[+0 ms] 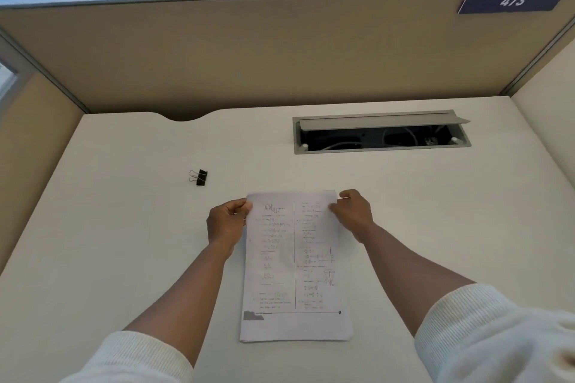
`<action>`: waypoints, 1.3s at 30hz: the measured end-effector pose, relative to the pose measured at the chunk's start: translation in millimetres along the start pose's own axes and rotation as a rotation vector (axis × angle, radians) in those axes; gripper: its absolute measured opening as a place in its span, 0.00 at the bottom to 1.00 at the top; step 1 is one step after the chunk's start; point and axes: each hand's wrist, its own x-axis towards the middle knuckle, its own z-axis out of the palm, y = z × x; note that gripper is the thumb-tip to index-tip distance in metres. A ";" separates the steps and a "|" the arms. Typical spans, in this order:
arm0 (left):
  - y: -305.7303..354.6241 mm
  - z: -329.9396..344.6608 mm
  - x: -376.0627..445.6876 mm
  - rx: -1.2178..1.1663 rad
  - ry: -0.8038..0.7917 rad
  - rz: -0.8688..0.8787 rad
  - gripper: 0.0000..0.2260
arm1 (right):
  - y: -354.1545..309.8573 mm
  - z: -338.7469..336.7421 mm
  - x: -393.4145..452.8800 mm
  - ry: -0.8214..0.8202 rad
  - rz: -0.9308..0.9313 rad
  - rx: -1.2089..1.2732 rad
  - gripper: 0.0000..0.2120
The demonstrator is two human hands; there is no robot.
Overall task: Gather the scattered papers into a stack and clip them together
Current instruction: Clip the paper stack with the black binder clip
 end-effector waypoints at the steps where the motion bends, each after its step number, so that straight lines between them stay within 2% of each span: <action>1: -2.1 -0.9 2.0 0.011 0.004 -0.007 0.11 | -3.7 5.7 2.6 0.034 -0.015 -0.042 0.21; 4: -6.6 -2.6 8.4 0.059 0.012 -0.017 0.11 | -20.4 28.2 10.9 0.142 -0.108 -0.153 0.20; 7: -9.2 -5.3 12.2 0.090 0.018 -0.013 0.09 | -47.7 58.6 15.2 0.148 -0.237 -0.200 0.16; 10: -14.2 -8.1 15.4 0.129 0.008 0.022 0.10 | -77.4 93.7 16.7 0.062 -0.347 -0.248 0.10; 13: -18.6 -12.5 19.6 0.162 -0.015 0.060 0.11 | -104.5 130.2 19.7 -0.078 -0.456 -0.341 0.10; 23: -33.1 -19.8 34.3 0.105 -0.123 0.055 0.08 | -148.4 226.2 30.1 -0.310 -0.843 -0.584 0.20; 31: -36.8 -23.6 41.6 0.084 -0.170 0.044 0.07 | -162.0 252.5 37.9 -0.437 -1.141 -0.916 0.28; 35: -36.4 -23.9 44.2 0.060 -0.186 0.021 0.07 | -172.7 256.3 40.3 -0.524 -1.180 -1.013 0.25; 39: -36.1 -23.5 44.4 0.052 -0.194 0.016 0.07 | -177.6 256.8 42.9 -0.501 -1.171 -1.098 0.20</action>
